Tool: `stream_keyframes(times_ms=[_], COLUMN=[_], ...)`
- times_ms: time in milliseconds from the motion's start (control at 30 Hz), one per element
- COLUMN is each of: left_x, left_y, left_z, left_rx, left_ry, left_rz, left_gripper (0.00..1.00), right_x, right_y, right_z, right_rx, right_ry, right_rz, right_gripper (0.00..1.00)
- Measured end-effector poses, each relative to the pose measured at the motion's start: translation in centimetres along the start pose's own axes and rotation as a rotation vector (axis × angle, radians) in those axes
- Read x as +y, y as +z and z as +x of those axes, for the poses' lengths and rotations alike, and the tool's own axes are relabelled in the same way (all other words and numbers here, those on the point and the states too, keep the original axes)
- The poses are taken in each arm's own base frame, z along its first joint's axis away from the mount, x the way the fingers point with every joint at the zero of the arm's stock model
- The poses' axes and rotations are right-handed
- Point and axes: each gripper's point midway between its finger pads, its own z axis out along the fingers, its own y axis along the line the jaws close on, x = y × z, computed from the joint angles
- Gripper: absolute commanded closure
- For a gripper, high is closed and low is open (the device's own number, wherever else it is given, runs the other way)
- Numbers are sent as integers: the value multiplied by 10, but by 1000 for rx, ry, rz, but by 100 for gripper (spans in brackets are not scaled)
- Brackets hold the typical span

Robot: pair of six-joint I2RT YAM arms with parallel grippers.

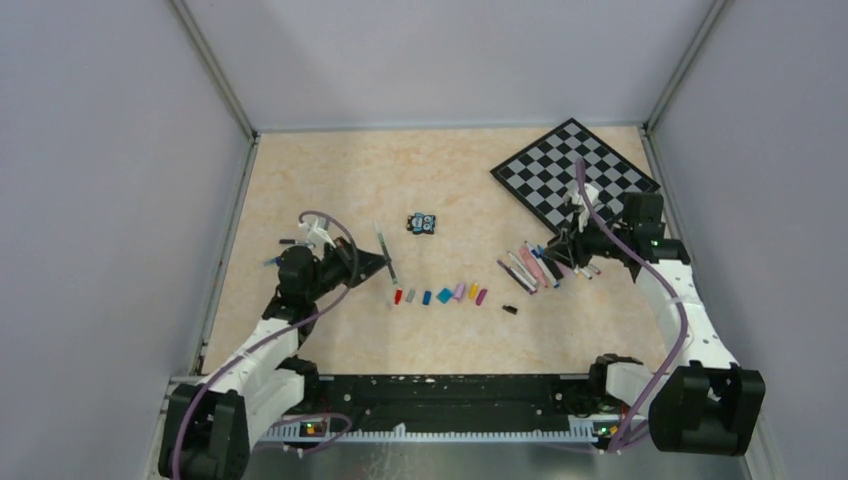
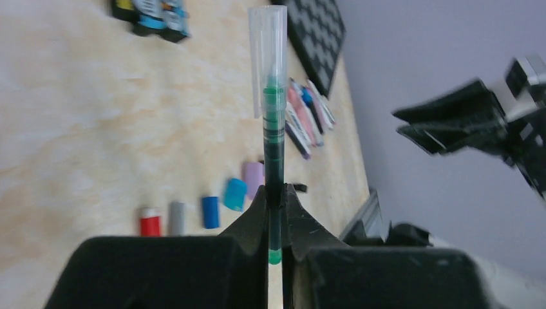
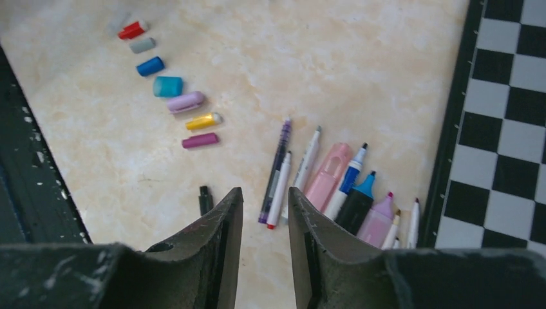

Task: Open the pen caps
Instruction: Pick up the pen from the center of the board, then open the pen cap from the pen.

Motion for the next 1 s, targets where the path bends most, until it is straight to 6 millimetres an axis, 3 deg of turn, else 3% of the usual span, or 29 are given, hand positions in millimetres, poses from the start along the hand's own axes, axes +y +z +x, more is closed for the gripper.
stream_keyframes(times_ms=[267, 400, 633, 767, 1000], left_x=[-101, -121, -154, -178, -195], left_y=[12, 25, 54, 64, 74], left_z=[57, 65, 88, 91, 98], left_rx=[70, 34, -9, -66, -126], left_ry=[234, 258, 295, 314, 321], left_rz=[389, 446, 509, 553, 576], left_gripper=[100, 100, 100, 100, 100], right_x=[58, 84, 108, 122, 127], right_y=[17, 21, 30, 36, 41], right_z=[-8, -18, -24, -33, -42], right_rx=[-97, -167, -200, -189, -184], right_ry=[37, 93, 214, 244, 288], right_rz=[-266, -404, -545, -600, -616], right_gripper=[52, 50, 44, 42, 42])
